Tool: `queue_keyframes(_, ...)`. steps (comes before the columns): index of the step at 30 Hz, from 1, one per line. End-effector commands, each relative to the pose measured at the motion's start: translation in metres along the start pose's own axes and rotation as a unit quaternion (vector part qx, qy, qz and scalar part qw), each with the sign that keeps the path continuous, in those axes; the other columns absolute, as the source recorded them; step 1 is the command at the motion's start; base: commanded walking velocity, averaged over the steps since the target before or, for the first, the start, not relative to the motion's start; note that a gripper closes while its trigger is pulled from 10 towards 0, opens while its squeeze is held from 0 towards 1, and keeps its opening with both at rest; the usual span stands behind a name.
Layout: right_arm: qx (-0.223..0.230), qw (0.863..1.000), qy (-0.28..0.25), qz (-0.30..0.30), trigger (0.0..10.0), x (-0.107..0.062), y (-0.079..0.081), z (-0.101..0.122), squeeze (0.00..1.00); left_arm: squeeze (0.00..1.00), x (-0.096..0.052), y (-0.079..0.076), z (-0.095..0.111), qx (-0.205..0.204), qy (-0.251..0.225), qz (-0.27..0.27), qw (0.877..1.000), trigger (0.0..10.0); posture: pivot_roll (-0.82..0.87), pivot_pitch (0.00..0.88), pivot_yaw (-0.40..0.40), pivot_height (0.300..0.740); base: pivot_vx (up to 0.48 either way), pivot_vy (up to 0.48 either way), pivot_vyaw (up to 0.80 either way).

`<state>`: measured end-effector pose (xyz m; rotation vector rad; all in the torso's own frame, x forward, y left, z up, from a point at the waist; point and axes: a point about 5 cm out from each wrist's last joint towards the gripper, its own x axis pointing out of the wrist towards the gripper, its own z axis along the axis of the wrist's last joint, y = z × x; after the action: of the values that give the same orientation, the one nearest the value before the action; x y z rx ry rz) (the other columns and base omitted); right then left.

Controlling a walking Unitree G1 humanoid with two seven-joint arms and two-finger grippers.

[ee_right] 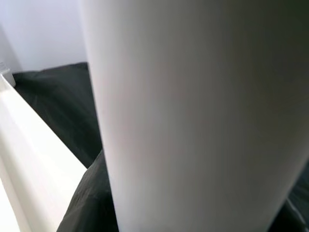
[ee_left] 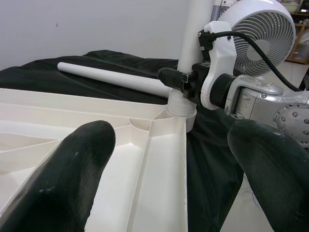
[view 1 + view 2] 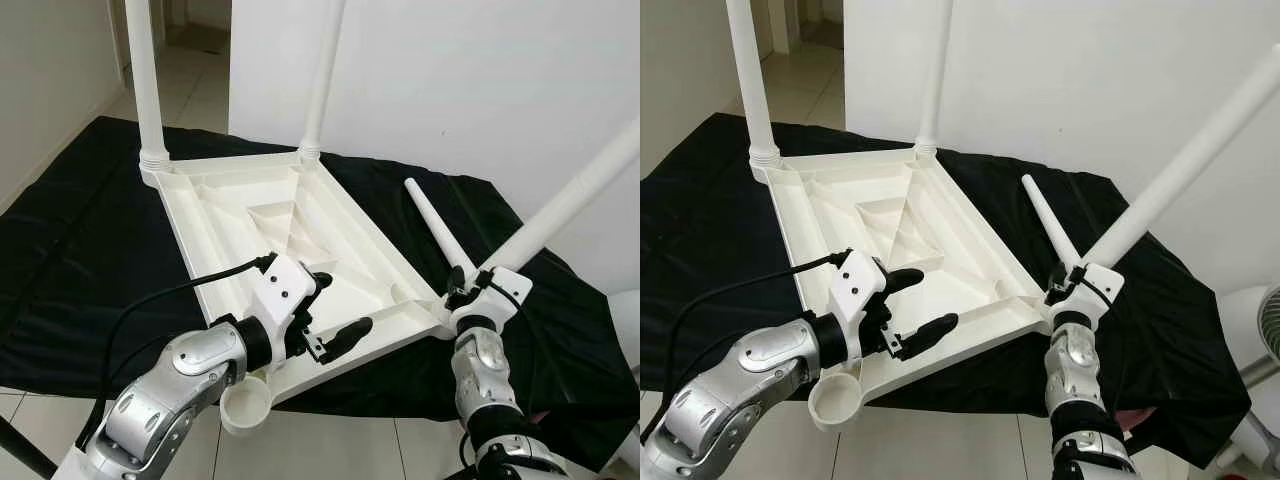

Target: Building children table

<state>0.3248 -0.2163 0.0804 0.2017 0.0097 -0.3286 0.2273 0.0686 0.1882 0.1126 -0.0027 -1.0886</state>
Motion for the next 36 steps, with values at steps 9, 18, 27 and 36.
queue_keyframes(9, -0.027, 0.994, 0.104, -0.029, 10.0, -0.017, -0.008, -0.042, 0.0, 0.0, 0.001, -0.006, 0.003, 0.001, -0.004, -0.025, 1.0, 10.0, 0.07, 0.0, -0.124, 0.74, 0.0, 0.0, 0.0)
queue_keyframes(18, -0.004, 0.992, 0.082, -0.097, 10.0, -0.022, -0.014, -0.04, 0.0, 0.0, 0.001, -0.007, 0.002, -0.001, -0.004, -0.026, 1.0, 10.0, 0.07, 0.0, -0.123, 0.74, 0.0, 0.0, 0.0)
queue_keyframes(27, -0.024, 0.971, 0.071, -0.228, 10.0, -0.033, -0.027, -0.04, 0.0, 0.0, 0.002, -0.009, 0.002, -0.003, -0.005, -0.03, 1.0, 10.0, 0.07, 0.0, -0.128, 0.74, 0.0, 0.0, 0.0)
queue_keyframes(36, -0.022, 0.983, 0.051, -0.175, 10.0, -0.022, -0.016, -0.029, 0.0, 0.0, 0.003, -0.008, 0.002, -0.005, -0.006, -0.03, 1.0, 10.0, 0.07, 0.0, -0.127, 0.74, 0.0, 0.0, 0.0)
